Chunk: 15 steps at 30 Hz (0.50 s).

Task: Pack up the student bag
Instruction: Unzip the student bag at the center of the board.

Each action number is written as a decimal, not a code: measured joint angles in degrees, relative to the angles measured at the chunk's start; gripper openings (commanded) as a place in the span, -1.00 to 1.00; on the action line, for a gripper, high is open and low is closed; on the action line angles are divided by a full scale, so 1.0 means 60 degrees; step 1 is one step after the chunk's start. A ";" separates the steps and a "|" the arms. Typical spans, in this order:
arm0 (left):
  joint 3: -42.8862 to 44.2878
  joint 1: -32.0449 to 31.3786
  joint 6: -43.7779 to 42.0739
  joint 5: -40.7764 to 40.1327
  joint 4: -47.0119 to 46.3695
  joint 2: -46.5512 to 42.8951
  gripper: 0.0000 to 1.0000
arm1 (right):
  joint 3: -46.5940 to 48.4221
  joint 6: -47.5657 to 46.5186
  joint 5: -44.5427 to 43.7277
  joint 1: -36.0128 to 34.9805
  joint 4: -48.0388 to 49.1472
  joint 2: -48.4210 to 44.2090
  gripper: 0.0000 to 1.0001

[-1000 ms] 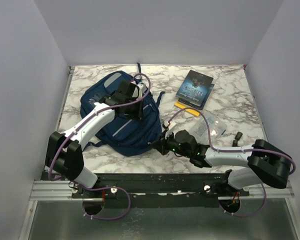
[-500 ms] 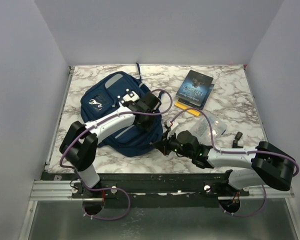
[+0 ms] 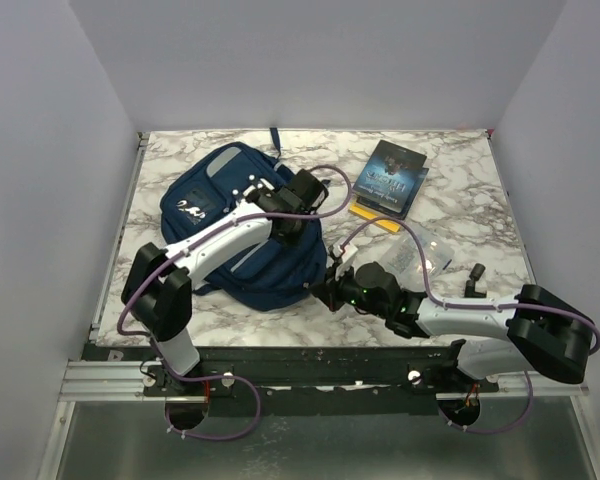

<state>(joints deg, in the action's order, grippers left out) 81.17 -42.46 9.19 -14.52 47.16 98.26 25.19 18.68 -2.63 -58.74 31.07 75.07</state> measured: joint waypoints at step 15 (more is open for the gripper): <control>0.1891 0.0962 0.1985 0.3748 0.0382 -0.0707 -1.00 | 0.2047 -0.0022 -0.2911 -0.2455 -0.0907 0.0973 -0.99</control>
<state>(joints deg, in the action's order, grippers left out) 92.51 -36.69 21.10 7.97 49.45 94.02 37.47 18.55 -20.10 -73.47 25.63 80.90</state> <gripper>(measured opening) 0.018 0.008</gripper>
